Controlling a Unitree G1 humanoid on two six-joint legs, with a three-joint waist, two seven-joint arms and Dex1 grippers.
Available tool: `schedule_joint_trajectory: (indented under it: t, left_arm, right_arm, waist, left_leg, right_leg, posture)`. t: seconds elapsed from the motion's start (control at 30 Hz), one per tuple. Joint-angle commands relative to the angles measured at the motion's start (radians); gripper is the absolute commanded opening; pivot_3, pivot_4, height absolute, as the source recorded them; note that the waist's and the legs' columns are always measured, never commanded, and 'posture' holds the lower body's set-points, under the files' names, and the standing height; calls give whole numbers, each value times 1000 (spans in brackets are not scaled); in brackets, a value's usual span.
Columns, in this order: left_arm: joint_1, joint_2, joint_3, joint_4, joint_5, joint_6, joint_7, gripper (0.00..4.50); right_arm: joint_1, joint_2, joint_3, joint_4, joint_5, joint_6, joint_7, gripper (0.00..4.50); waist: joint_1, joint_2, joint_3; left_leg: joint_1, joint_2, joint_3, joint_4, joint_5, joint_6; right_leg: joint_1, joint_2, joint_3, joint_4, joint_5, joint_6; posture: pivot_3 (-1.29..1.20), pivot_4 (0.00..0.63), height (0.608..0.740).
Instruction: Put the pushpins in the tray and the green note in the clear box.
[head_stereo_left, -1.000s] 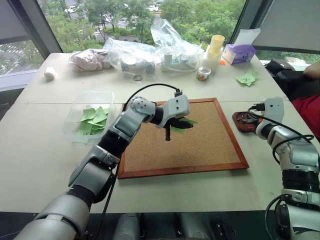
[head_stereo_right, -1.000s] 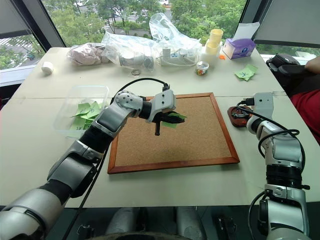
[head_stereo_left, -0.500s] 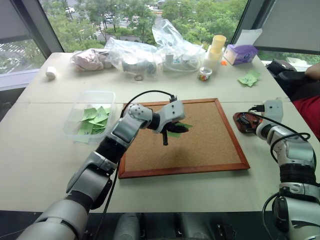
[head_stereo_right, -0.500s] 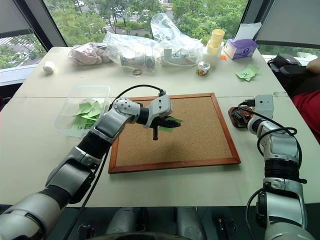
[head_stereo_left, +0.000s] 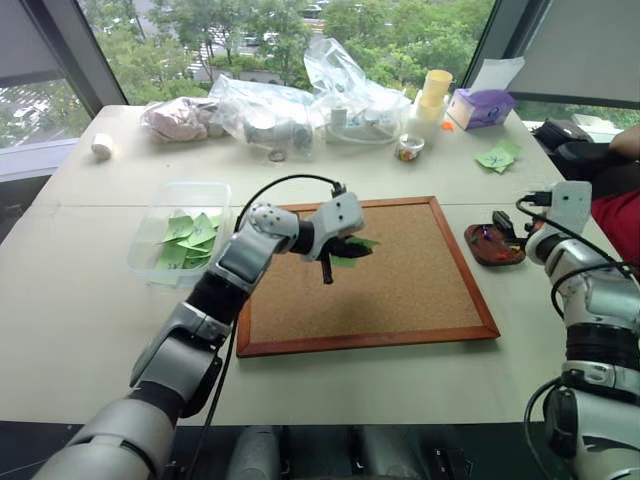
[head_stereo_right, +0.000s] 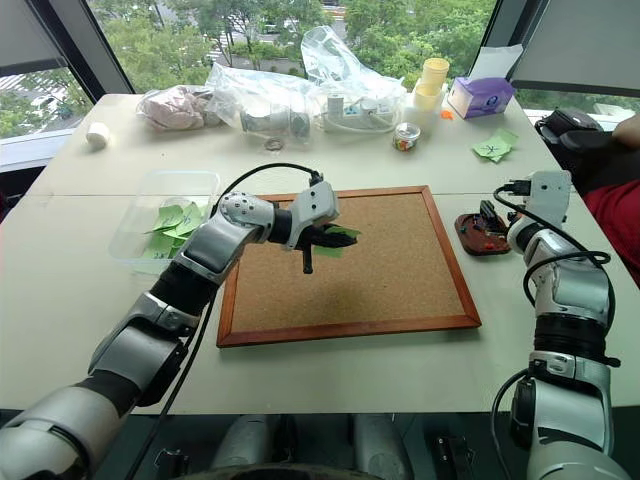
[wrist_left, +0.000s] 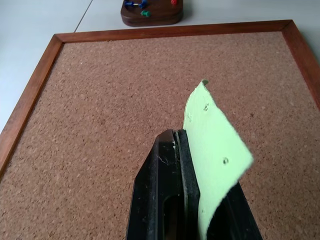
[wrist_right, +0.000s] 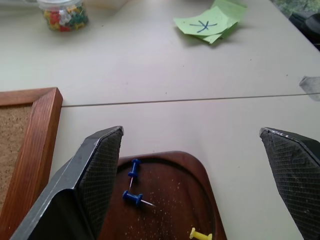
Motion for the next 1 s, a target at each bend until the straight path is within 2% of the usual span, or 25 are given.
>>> schedule_joint_trajectory:
  t: [0.03, 0.17, 0.3, 0.37, 0.43, 0.57, 0.63, 0.73, 0.87, 1.0]
  left_arm:
    - [-27, 42, 76, -58, -39, 21, 4, 0]
    - [-45, 120, 176, -123, -92, 124, 21, 0]
    - [-53, 242, 277, -201, -106, 261, 85, 0]
    - [-49, 343, 314, -222, -14, 406, 211, 0]
    - [-28, 412, 347, -263, 25, 536, 298, 0]
    - [77, 477, 410, -427, -25, 755, 330, 0]
    - [123, 512, 399, -471, -13, 832, 359, 0]
    - [165, 489, 440, -484, -26, 873, 417, 0]
    - [197, 459, 457, -479, -33, 840, 472, 1412]
    - [179, 476, 441, -473, -18, 811, 519, 3474]
  right_arm:
    - [-27, -28, -34, -123, 39, 24, 14, 4447]
    - [-19, -19, 30, -342, 169, 119, 166, 4447]
    - [31, -42, 206, -628, 312, 224, 374, 4447]
    - [24, -24, 291, -712, 356, 223, 442, 4447]
    - [0, 3, 347, -732, 366, 208, 470, 4447]
    - [-24, 20, 426, -712, 350, 167, 534, 4447]
    - [-33, 29, 453, -685, 331, 143, 549, 4447]
    - [-43, 50, 485, -625, 285, 94, 556, 4447]
    - [-51, 76, 503, -576, 250, 51, 560, 4500]
    - [-36, 72, 486, -563, 233, 41, 558, 4500]
  waist:
    - [-1, 0, 0]
    - [-9, 1, 1]
    - [-23, 2, 1]
    - [-23, 1, 2]
    - [-26, 1, 2]
    - [-13, 0, 2]
    - [-6, -2, 3]
    - [8, -7, 4]
    - [8, -8, 4]
    - [5, -8, 4]
  left_leg:
    - [0, 0, 0, 0, 0, 0]
    - [0, 1, 0, 0, 0, 0]
    - [0, 2, -2, 0, 0, 0]
    - [0, 1, -3, 0, 0, 0]
    - [0, 1, -2, 0, -1, 2]
    - [0, 0, -3, 0, -1, 2]
    - [-1, -1, -2, 1, -1, 1]
    - [-1, -1, -2, 2, -1, 1]
    - [-1, -1, -2, 2, -1, 1]
    - [-1, 0, -2, 1, -1, 1]
  right_leg:
    - [0, 0, 0, 0, 0, 0]
    - [0, 0, 0, 0, 0, 0]
    - [0, 1, -1, 1, 0, 0]
    - [0, 1, -1, 1, 0, 0]
    - [0, 1, -1, 1, 0, 0]
    - [0, -1, -3, 2, 0, 0]
    - [0, -2, -3, 1, 0, 0]
    - [0, -2, -3, 1, 0, 0]
    - [0, -3, -3, 1, 0, 0]
    - [0, -2, -3, 2, 0, 0]
  posture:
    - [0, 150, 738]
    - [0, 150, 738]
    - [0, 150, 738]
    - [0, 150, 738]
    - [0, 150, 738]
    - [0, 150, 738]
    - [0, 150, 738]
    - [0, 150, 738]
    - [0, 150, 738]
    - [0, 150, 738]
